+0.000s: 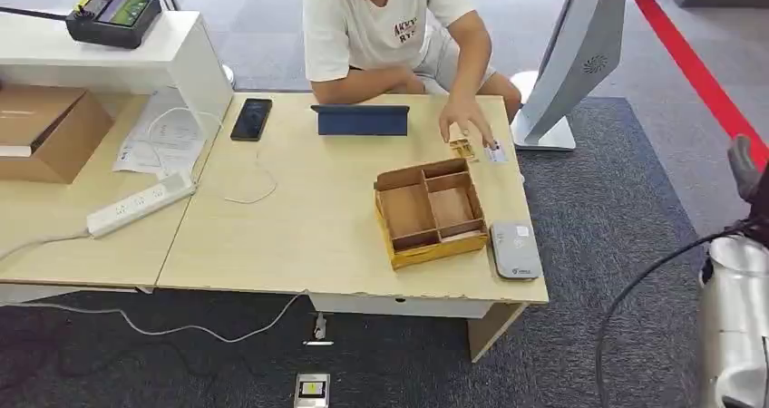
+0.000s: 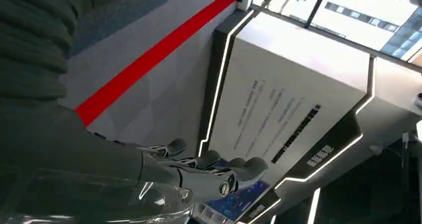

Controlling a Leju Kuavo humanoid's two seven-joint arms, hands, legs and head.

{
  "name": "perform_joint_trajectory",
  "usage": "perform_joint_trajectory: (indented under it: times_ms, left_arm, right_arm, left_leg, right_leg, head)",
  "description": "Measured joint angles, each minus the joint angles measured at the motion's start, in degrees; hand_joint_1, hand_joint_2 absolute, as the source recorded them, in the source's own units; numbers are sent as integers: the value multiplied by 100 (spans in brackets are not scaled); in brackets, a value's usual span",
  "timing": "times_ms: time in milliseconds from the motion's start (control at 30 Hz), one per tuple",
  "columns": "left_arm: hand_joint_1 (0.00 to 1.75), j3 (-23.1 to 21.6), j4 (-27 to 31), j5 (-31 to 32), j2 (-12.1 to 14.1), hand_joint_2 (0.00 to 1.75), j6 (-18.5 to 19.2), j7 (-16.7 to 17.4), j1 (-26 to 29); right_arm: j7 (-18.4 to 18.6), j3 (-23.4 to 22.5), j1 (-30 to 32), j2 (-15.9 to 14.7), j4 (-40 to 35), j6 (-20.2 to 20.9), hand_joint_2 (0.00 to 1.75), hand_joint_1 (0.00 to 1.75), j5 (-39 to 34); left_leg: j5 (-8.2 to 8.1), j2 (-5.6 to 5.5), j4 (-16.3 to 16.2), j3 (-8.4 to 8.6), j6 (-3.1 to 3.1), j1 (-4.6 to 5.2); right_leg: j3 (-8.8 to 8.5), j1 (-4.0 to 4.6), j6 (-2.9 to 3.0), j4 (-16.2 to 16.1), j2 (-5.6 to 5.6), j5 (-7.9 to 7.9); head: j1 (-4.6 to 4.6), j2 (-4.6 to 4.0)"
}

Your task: Pass the card to the sensor for recognition and then transmit it.

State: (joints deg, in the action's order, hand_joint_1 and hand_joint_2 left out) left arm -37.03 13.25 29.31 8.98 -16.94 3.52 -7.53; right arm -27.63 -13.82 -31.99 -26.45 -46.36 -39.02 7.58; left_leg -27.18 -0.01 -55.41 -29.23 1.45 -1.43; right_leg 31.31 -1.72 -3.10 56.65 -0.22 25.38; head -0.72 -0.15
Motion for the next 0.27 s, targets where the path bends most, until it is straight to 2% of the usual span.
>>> perform_joint_trajectory:
  times_ms: [100,200,267]
  left_arm:
    - [0,2,0,-11,-7,0,-13,33,-6]
    - [0,7,0,-35,-20,0,-42,37,-8]
    - [0,9,0,-63,-31,0,-42,46,-19]
  right_arm:
    - [-491,-377,208,-203,399,-35,175,0,-157]
    - [-577,-709,438,-319,937,-54,175,0,-186]
    - [-472,-893,604,-330,1273,-50,175,0,-166]
  left_leg:
    - [0,-5,1,0,0,-2]
    - [0,-4,3,-1,0,-3]
    - [0,-3,3,-2,0,-3]
  right_leg:
    - [-3,2,1,0,-1,1]
    - [-5,4,1,0,-1,1]
    - [-5,3,1,0,-1,1]
  head:
    - [0,0]
    - [0,0]
    - [-2,-2]
